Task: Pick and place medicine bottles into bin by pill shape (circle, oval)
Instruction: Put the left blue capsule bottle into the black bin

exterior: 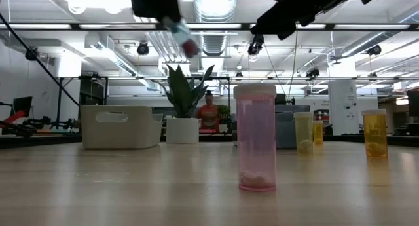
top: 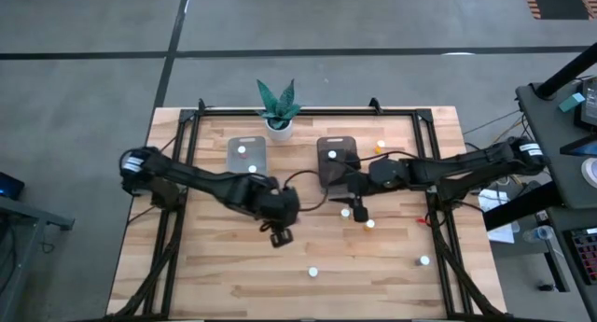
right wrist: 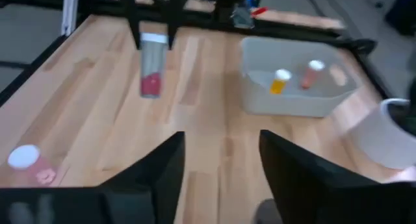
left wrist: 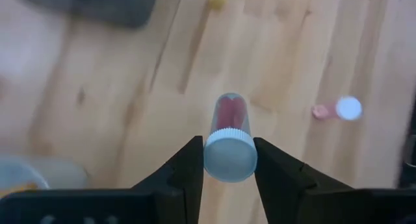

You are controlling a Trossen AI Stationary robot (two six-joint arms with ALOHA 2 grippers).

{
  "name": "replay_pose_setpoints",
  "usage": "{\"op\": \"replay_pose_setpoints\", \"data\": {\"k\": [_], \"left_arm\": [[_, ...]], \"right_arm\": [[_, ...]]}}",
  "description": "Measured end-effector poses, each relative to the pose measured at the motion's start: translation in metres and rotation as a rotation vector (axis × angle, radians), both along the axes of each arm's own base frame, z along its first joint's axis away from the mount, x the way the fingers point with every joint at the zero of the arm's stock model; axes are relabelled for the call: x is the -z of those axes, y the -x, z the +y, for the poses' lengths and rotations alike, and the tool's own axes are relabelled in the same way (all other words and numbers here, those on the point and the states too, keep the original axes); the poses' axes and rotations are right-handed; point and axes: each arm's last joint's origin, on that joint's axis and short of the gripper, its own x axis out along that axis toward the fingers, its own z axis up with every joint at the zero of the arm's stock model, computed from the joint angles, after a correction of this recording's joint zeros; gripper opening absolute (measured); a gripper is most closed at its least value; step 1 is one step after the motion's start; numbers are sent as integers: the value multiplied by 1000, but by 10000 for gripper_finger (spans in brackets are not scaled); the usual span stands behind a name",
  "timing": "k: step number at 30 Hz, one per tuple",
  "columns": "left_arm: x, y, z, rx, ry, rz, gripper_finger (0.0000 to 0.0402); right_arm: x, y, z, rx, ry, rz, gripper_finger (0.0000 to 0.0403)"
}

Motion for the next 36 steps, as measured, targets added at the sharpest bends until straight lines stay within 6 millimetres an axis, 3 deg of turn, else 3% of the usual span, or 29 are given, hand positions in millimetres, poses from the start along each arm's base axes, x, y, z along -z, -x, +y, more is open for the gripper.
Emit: {"op": "replay_pose_setpoints", "data": {"k": [7, 17, 26, 30, 36], "left_arm": [[-11, -23, 5, 101, -164, -51, 102], [-20, -23, 8, 99, -237, -94, 104], [-22, -25, 8, 84, -258, -120, 104], [-23, -26, 8, 98, -269, -132, 105], [-23, -26, 8, 94, -279, -133, 105]], "right_arm": [[9, -24, 3, -20, -3, 54, 227], [15, -52, 6, -45, -6, 89, 224], [16, -58, 6, -49, 5, 94, 222], [14, -57, 6, -51, 6, 87, 203], [13, -57, 6, -58, 10, 77, 136]]}}
